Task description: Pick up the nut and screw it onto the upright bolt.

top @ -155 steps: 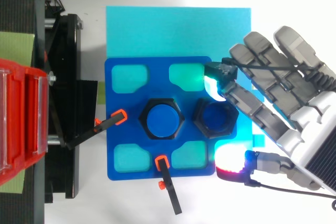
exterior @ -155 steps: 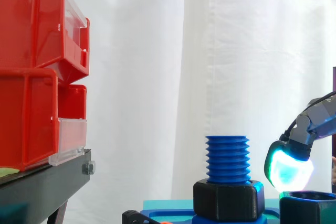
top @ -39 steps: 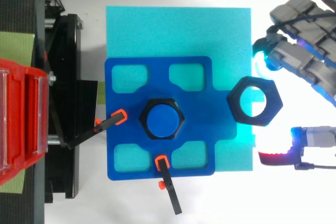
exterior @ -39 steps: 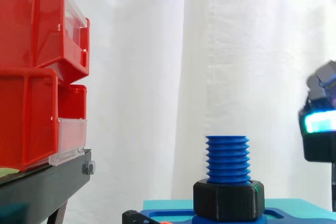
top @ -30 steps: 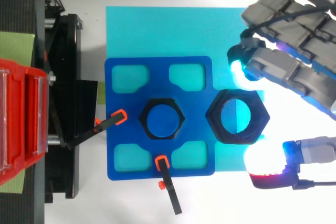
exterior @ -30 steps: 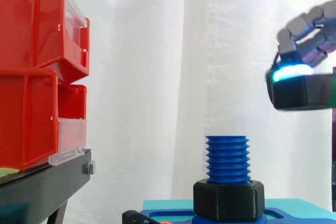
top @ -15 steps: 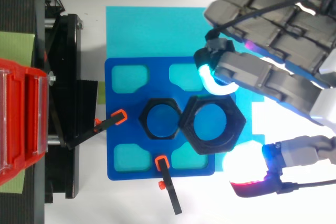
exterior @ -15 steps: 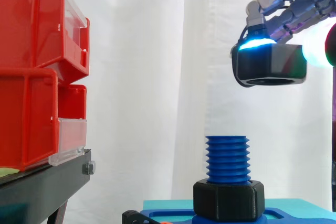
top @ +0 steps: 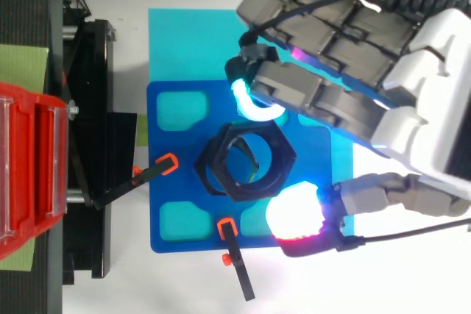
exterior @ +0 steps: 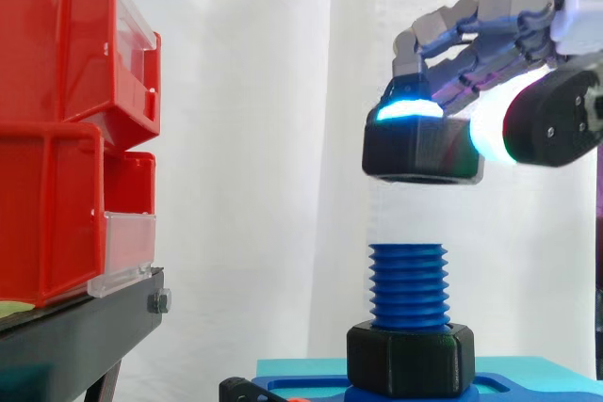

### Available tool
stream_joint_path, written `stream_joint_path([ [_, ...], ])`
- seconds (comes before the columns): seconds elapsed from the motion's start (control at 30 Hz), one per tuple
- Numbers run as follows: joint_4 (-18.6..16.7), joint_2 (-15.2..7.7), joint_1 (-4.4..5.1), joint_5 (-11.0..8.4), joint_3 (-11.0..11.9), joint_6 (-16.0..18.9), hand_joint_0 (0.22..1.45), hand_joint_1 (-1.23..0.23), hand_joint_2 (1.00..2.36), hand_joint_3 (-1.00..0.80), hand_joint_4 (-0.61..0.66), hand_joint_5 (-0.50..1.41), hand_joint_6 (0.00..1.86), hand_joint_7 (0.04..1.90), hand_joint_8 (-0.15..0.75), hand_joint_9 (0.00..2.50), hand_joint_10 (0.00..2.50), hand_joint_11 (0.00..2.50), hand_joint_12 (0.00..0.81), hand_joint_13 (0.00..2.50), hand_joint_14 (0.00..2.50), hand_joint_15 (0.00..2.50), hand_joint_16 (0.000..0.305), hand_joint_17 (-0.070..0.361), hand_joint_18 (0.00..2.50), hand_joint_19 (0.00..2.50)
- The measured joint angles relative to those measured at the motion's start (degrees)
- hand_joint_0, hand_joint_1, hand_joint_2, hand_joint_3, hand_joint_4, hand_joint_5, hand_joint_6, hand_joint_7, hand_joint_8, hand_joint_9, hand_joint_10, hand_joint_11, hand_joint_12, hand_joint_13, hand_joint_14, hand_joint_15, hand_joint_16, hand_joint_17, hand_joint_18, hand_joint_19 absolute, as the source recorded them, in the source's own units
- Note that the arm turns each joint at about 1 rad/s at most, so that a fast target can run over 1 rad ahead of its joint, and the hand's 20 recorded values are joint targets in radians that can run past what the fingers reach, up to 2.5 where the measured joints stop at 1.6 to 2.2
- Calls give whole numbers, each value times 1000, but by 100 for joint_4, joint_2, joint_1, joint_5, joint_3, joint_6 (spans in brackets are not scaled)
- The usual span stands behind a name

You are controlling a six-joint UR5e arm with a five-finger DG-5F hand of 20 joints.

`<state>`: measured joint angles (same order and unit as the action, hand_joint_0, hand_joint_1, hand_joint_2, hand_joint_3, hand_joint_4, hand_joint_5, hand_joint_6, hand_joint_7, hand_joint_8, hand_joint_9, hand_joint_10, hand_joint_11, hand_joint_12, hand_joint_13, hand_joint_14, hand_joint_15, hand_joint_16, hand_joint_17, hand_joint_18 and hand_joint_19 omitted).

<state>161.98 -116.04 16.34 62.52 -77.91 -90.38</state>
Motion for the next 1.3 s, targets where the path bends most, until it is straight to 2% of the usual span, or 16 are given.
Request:
stream_joint_path([
  [0.57, -101, -170, -34, 41, -1, -29, 538, -572, 1003, -471, 299, -149, 543, 1294, 293, 488, 0, 0, 356, 460, 0, 0, 43, 97, 311, 0],
  [1.3, -125, -299, 46, 39, 0, -14, 537, -569, 1003, -469, 303, -150, 542, 1297, 294, 492, 0, 0, 356, 473, 0, 0, 43, 96, 325, 0],
])
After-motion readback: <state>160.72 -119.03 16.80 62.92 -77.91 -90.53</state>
